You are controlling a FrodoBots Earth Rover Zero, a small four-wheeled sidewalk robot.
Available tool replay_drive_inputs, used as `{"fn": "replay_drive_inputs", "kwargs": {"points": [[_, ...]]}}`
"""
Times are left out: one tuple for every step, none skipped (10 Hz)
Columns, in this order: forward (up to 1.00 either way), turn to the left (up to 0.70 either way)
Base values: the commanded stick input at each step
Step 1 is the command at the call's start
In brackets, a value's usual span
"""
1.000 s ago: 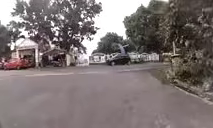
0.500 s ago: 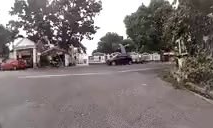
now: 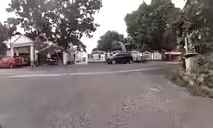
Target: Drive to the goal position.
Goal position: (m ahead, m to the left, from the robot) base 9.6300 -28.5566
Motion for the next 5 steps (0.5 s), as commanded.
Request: {"fn": "replay_drive_inputs", "kwargs": {"points": [[1.00,-0.07],[1.00,-0.14],[1.00,-0.20],[1.00,-0.26],[1.00,-0.32]]}}
